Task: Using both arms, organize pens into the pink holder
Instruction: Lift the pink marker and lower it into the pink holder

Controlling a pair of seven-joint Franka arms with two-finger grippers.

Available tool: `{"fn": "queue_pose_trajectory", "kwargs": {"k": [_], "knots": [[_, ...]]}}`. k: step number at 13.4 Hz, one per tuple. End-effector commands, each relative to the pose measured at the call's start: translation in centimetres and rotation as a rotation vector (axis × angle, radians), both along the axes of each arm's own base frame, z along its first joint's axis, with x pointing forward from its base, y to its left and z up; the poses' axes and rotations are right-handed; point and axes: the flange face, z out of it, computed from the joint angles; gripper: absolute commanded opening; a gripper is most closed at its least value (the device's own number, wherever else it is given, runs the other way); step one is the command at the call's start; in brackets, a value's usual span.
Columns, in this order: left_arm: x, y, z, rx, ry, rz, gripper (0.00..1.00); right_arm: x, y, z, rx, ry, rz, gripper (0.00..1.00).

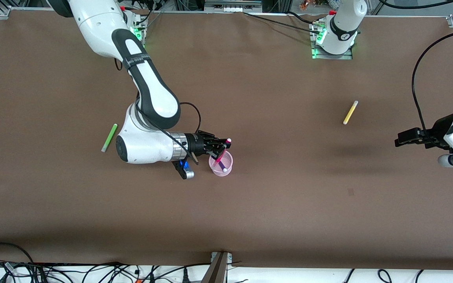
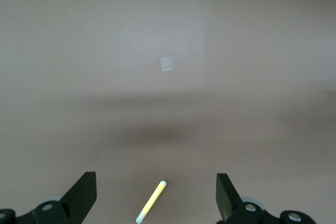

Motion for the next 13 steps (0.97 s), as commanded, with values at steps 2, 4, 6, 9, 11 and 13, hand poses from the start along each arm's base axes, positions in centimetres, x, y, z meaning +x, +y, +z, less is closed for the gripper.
{"fn": "queue_pose_trajectory", "kwargs": {"k": [2, 4, 6, 9, 11, 13], "knots": [[-1.3, -1.0, 0.2, 0.047, -0.018, -0.026, 1.0, 0.6, 0.7, -0.6, 0.038, 0.082, -0.066, 0.0], [-1.5, -2.6, -0.4, 0.102, -0.014, -0.037, 1.0, 0.4, 0.9, -0.7, 0.035, 0.089, -0.068, 0.0], [-1.5, -3.7, -0.5, 0.109, -0.017, -0.022, 1.0, 0.3, 1.0, -1.6, 0.029, 0.096, -0.066, 0.0], [-1.6, -4.5, -0.4, 0.106, -0.017, -0.022, 1.0, 0.2, 1.1, -2.9, 0.019, 0.111, -0.075, 0.0], [-1.3, -4.6, -0.5, 0.104, -0.033, -0.021, 1.0, 0.1, 1.1, -3.5, 0.013, 0.118, -0.079, 0.0], [-1.2, -5.2, -0.6, 0.104, -0.039, -0.015, 1.0, -0.2, 1.4, -3.9, 0.012, 0.121, -0.076, 0.0]]}}
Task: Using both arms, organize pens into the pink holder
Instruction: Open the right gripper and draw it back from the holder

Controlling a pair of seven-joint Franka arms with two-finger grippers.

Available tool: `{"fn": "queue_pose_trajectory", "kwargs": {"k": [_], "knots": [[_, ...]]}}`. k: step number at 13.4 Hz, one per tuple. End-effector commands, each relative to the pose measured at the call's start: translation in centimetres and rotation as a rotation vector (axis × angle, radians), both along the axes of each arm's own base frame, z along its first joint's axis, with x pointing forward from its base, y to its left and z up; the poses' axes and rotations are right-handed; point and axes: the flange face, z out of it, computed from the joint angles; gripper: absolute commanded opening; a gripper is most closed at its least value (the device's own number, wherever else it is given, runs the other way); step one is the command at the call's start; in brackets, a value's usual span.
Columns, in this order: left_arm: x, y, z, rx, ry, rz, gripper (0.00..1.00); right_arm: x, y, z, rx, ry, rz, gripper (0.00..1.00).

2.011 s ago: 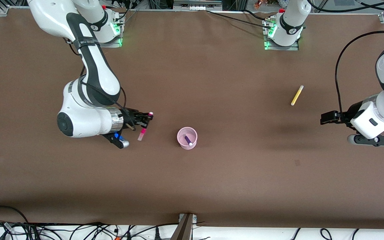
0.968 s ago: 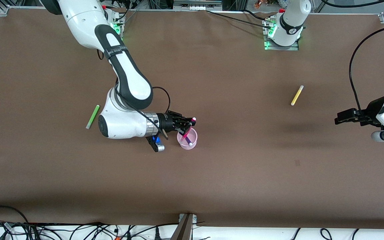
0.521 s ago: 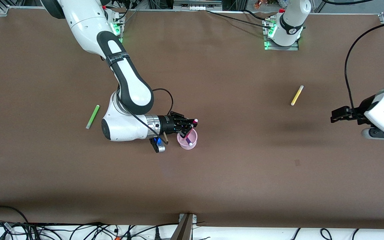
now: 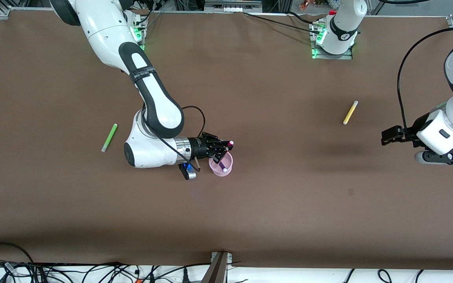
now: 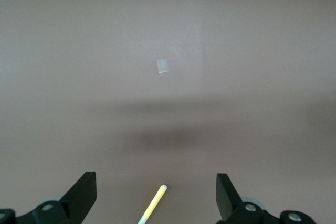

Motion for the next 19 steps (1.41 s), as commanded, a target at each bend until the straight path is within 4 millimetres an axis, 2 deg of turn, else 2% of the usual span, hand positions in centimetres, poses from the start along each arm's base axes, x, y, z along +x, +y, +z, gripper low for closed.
{"fn": "queue_pose_trajectory", "kwargs": {"k": [1, 3, 4, 8, 10, 11, 13, 14, 15, 17, 19], "knots": [[-0.7, -1.3, 0.2, 0.02, -0.017, 0.004, 1.0, 0.2, 0.9, -0.1, 0.013, 0.0, -0.013, 0.12], [-0.6, -2.2, -1.0, 0.018, 0.002, -0.011, 1.0, 0.4, 1.0, 0.1, 0.011, -0.02, -0.024, 0.88], [-0.6, -2.9, -1.3, 0.018, 0.005, -0.019, 1.0, 0.3, 1.2, 0.4, 0.013, -0.029, -0.019, 1.0], [-0.5, -2.9, -1.3, 0.018, 0.003, -0.019, 1.0, 0.7, 0.8, 2.5, 0.008, -0.075, 0.003, 1.0], [-0.6, -2.9, -1.3, 0.018, 0.003, -0.019, 1.0, 0.7, -0.1, 3.6, -0.064, -0.192, 0.113, 1.0], [-0.5, -3.0, -1.2, 0.018, 0.002, -0.021, 1.0, 1.8, -2.5, 3.4, -0.102, -0.222, 0.122, 1.0], [-0.6, -2.9, -1.1, 0.019, 0.0, -0.02, 1.0, 3.3, -7.1, 4.4, -0.109, -0.238, 0.19, 1.0], [-0.5, -2.9, -1.2, 0.019, -0.001, -0.02, 1.0, 3.9, -8.9, 7.3, -0.108, -0.303, 0.226, 1.0], [-0.4, -2.9, -1.1, 0.018, -0.015, -0.02, 1.0, 4.7, -11.6, 9.4, -0.167, -0.358, 0.242, 1.0], [-0.4, -2.9, -1.2, 0.017, -0.015, -0.019, 1.0, 3.9, -15.5, 13.6, -0.285, -0.408, 0.385, 1.0], [-0.4, -2.9, -1.4, 0.018, -0.011, -0.02, 1.0, 2.2, -18.9, 17.1, -0.389, -0.453, 0.51, 1.0]]}}
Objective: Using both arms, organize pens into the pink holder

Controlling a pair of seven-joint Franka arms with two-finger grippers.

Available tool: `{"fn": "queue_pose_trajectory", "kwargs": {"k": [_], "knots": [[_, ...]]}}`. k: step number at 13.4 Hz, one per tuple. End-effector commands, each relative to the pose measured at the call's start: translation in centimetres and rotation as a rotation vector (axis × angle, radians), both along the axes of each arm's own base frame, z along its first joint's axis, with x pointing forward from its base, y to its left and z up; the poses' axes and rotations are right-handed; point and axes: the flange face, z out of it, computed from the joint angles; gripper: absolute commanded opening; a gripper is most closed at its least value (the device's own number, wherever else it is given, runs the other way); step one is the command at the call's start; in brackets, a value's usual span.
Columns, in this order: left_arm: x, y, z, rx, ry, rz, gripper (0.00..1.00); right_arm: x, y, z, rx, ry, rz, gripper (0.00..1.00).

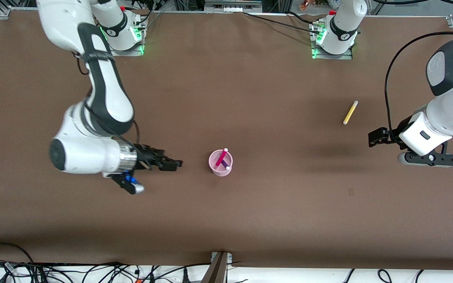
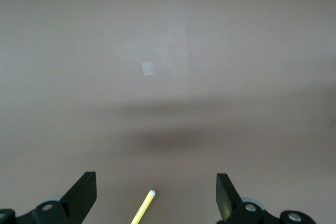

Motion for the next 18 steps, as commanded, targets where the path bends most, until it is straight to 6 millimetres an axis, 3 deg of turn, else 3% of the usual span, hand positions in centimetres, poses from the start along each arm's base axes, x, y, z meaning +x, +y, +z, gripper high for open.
{"fn": "queue_pose_trajectory", "kwargs": {"k": [1, 4, 10, 15, 18], "knots": [[-0.3, -0.1, 0.1, 0.023, -0.01, 0.002, 1.0, -3.6, -3.8, 4.7, -0.104, -0.058, 0.123, 1.0], [-0.4, -0.4, 0.1, 0.022, -0.012, 0.016, 1.0, -6.2, -8.6, 9.7, -0.214, -0.165, 0.271, 1.0], [-0.3, -0.4, -0.1, 0.022, -0.009, 0.017, 1.0, -11.2, -13.8, 14.3, -0.339, -0.241, 0.455, 1.0], [-0.4, -0.4, -0.1, 0.022, -0.01, 0.019, 1.0, -11.6, -14.3, 16.2, -0.334, -0.251, 0.466, 1.0], [-0.4, -0.4, 0.0, 0.022, -0.012, 0.021, 1.0, -11.6, -14.4, 16.3, -0.353, -0.256, 0.494, 1.0]]}}
